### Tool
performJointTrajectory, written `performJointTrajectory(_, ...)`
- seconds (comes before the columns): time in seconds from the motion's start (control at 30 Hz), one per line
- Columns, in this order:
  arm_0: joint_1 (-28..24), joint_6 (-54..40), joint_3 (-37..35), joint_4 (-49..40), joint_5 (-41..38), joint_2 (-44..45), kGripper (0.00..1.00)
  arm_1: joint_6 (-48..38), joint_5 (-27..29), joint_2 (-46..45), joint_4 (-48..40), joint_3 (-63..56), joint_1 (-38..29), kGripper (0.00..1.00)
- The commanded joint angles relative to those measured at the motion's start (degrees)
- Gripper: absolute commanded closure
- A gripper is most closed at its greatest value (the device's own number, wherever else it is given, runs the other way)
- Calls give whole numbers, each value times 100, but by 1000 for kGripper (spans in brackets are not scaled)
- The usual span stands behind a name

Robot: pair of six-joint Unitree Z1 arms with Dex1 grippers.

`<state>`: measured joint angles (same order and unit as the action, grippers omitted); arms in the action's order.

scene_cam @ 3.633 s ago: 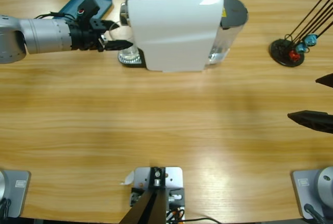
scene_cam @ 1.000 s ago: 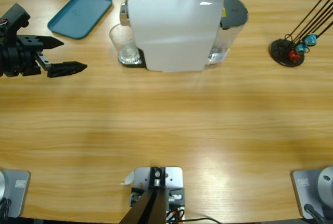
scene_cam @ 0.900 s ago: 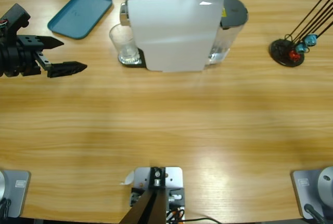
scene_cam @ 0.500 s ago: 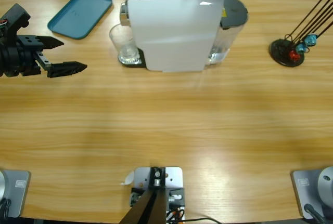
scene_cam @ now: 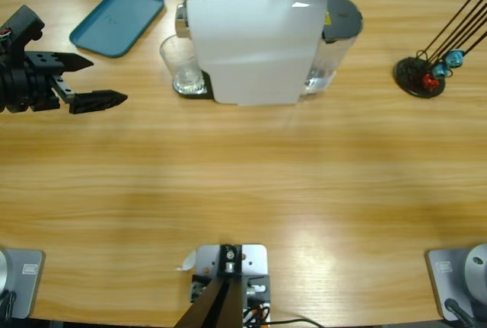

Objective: Pour coffee

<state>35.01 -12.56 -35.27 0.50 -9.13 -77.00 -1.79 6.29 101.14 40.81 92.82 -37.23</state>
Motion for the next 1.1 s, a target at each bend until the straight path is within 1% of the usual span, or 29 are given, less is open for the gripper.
performJointTrajectory(0.03,24,-45,94,-15,-10,-157,2,74,-26,102,22,17,66,1000)
performJointTrajectory(0.07,24,-45,91,-15,-10,-150,0,116,-131,48,217,231,66,992)
performJointTrajectory(0.1,29,-45,94,-15,-10,-138,1,146,-304,-21,690,574,66,576)
performJointTrajectory(0.13,27,-45,100,-15,-10,-117,2,181,-342,-110,855,743,66,277)
performJointTrajectory(0.17,24,-38,100,-15,-10,-87,1,218,-363,-226,911,869,66,69)
performJointTrajectory(0.2,26,-36,100,-15,-10,-77,0,216,-372,-309,978,964,66,3)
performJointTrajectory(0.3,24,-36,100,-15,-27,-61,0,102,-393,-434,1140,947,65,0)
performJointTrajectory(0.47,24,-26,117,-15,-27,-8,2,-6,-555,-509,1140,601,59,0)
performJointTrajectory(1.1,26,-19,152,-15,-36,59,0,-102,-532,-473,1171,597,58,0)
